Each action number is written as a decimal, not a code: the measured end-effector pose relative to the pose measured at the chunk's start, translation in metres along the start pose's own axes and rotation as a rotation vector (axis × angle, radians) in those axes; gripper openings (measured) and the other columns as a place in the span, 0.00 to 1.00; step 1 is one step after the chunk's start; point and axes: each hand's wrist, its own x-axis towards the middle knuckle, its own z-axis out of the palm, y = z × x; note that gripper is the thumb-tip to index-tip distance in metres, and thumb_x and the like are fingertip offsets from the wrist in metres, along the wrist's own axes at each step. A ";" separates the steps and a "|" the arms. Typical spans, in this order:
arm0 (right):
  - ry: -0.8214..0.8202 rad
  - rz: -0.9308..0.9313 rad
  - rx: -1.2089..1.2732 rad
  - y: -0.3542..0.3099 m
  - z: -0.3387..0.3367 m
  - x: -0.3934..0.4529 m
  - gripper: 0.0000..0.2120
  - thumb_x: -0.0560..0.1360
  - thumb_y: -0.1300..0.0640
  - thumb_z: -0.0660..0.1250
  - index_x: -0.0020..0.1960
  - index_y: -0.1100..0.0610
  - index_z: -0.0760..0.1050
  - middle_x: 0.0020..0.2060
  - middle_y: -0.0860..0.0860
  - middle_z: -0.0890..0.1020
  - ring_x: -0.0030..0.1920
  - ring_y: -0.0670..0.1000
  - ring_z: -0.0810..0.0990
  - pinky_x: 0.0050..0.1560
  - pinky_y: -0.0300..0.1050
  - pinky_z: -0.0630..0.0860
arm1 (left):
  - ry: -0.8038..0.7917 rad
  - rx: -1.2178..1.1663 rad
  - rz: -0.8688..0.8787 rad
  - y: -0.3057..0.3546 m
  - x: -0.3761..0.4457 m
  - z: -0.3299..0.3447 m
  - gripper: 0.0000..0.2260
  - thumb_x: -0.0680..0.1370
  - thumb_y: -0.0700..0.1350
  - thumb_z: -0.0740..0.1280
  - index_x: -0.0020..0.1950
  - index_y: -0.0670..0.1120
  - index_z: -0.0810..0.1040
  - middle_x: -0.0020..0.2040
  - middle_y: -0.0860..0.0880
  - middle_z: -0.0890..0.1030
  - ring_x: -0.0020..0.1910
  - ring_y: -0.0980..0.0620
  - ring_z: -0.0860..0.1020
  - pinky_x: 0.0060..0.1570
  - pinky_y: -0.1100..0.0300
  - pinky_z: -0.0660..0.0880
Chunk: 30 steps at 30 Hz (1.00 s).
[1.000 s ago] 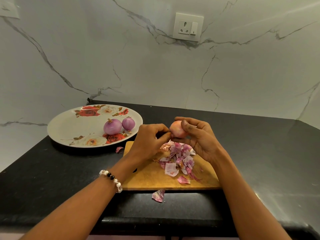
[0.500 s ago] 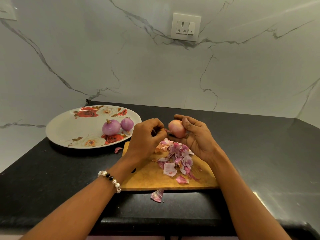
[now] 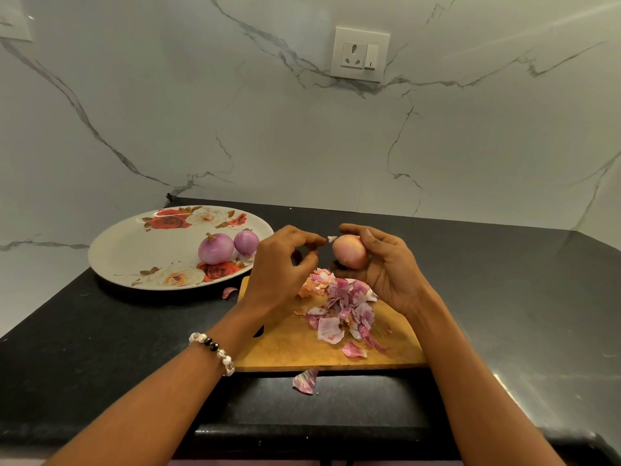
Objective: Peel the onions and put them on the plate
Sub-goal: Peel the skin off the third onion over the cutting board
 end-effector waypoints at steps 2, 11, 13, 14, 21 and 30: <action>-0.020 0.002 -0.015 0.000 0.000 -0.001 0.12 0.82 0.60 0.57 0.57 0.62 0.79 0.60 0.64 0.78 0.52 0.63 0.82 0.44 0.57 0.84 | -0.012 -0.039 -0.008 0.002 -0.001 0.000 0.08 0.76 0.41 0.69 0.54 0.45 0.82 0.47 0.51 0.82 0.42 0.61 0.78 0.41 0.73 0.74; -0.046 0.027 -0.051 0.003 0.000 -0.001 0.12 0.81 0.60 0.59 0.56 0.62 0.79 0.59 0.63 0.78 0.54 0.62 0.82 0.44 0.58 0.84 | -0.056 0.026 0.106 -0.003 -0.003 0.001 0.08 0.73 0.43 0.73 0.50 0.43 0.83 0.43 0.48 0.84 0.38 0.58 0.79 0.38 0.71 0.76; -0.042 0.029 -0.040 0.003 0.000 0.000 0.12 0.82 0.60 0.58 0.56 0.63 0.79 0.58 0.63 0.78 0.54 0.62 0.82 0.43 0.57 0.84 | -0.062 0.078 0.136 -0.002 -0.004 0.001 0.05 0.73 0.43 0.72 0.47 0.43 0.83 0.40 0.48 0.83 0.36 0.58 0.78 0.37 0.74 0.73; -0.044 0.031 -0.032 0.003 0.001 0.000 0.12 0.82 0.60 0.58 0.57 0.63 0.79 0.58 0.63 0.77 0.54 0.62 0.82 0.43 0.56 0.84 | -0.065 0.098 0.145 -0.002 -0.005 0.001 0.04 0.73 0.43 0.72 0.45 0.43 0.83 0.39 0.49 0.82 0.35 0.58 0.77 0.36 0.74 0.71; -0.053 0.013 -0.027 0.004 0.003 0.000 0.13 0.79 0.58 0.60 0.58 0.62 0.78 0.60 0.64 0.77 0.53 0.62 0.83 0.43 0.55 0.84 | -0.176 0.155 0.148 -0.003 -0.005 0.005 0.05 0.73 0.45 0.68 0.43 0.44 0.78 0.38 0.50 0.78 0.34 0.56 0.73 0.33 0.70 0.70; 0.063 0.014 0.063 0.005 -0.001 0.004 0.11 0.80 0.65 0.61 0.60 0.62 0.77 0.63 0.64 0.74 0.60 0.67 0.79 0.44 0.58 0.84 | -0.038 0.234 0.083 -0.008 -0.004 0.003 0.15 0.75 0.56 0.65 0.38 0.46 0.82 0.34 0.51 0.80 0.31 0.57 0.74 0.29 0.68 0.68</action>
